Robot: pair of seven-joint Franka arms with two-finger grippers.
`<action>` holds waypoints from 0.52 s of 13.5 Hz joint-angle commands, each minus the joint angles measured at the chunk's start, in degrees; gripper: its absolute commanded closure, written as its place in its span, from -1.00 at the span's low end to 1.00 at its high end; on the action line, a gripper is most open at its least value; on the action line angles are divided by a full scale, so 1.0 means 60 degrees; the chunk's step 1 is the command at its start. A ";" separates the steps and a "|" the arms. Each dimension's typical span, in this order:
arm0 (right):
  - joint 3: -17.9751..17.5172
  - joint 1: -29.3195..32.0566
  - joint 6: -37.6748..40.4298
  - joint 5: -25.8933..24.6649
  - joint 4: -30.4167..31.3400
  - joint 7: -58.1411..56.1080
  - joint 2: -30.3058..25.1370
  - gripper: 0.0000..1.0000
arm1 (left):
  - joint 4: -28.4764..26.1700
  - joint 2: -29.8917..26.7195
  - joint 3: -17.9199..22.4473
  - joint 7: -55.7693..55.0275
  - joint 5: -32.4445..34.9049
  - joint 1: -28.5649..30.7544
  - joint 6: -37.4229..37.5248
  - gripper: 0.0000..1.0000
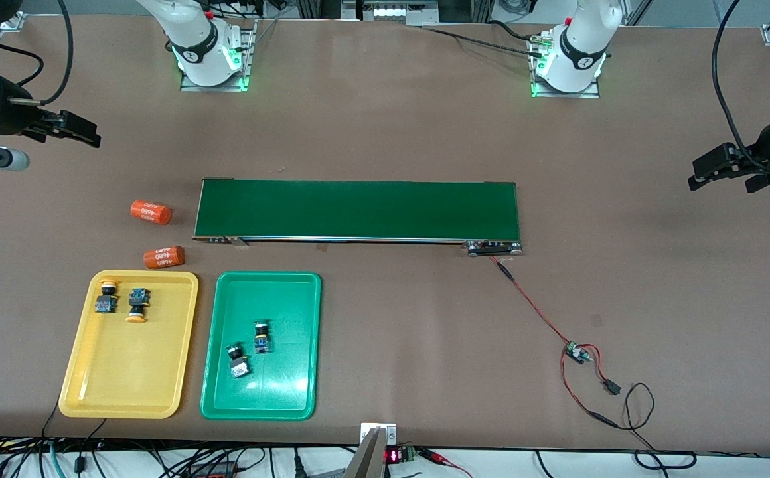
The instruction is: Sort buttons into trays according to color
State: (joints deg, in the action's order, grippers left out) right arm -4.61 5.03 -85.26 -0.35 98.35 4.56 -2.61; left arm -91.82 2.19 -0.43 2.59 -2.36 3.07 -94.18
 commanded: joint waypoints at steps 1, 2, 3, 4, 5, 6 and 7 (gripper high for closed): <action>-0.0240 0.0608 0.0001 0.0102 -0.0044 -0.0858 -0.0064 -1.00 | -0.0239 -0.0306 -0.0016 -0.0488 0.0041 0.0030 -0.0080 -1.00; -0.0488 0.0931 -0.0013 0.0102 -0.0059 -0.0921 -0.0064 -1.00 | -0.0210 -0.0306 -0.0016 -0.0562 0.0041 0.0044 -0.0066 -1.00; -0.0708 0.1166 -0.0028 0.0102 -0.0088 -0.0892 -0.0020 -1.00 | -0.0151 -0.0335 -0.0030 -0.0563 0.0027 0.0030 0.0036 -1.00; -0.0769 0.1183 -0.0043 0.0102 -0.0117 -0.0834 -0.0005 -1.00 | -0.0151 -0.0394 -0.0030 -0.0563 0.0041 0.0030 0.0081 -1.00; -0.0769 0.1197 -0.0173 0.0160 -0.0103 -0.0891 -0.0005 -1.00 | -0.0151 -0.0409 -0.0074 -0.0563 0.0114 0.0030 0.0168 -1.00; -0.0755 0.1212 -0.0262 0.0160 -0.0103 -0.0921 -0.0005 -1.00 | -0.0122 -0.0409 -0.0103 -0.0563 0.0143 0.0030 0.0198 -1.00; -0.0682 0.1227 -0.0263 0.0189 -0.0059 -0.0907 -0.0005 -1.00 | -0.0078 -0.0409 -0.0104 -0.0563 0.0158 0.0015 0.0227 -1.00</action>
State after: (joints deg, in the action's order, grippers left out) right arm -8.06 10.94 -86.54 -0.33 98.31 0.05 -2.62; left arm -91.81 0.96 -0.53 0.06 -2.36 3.08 -93.57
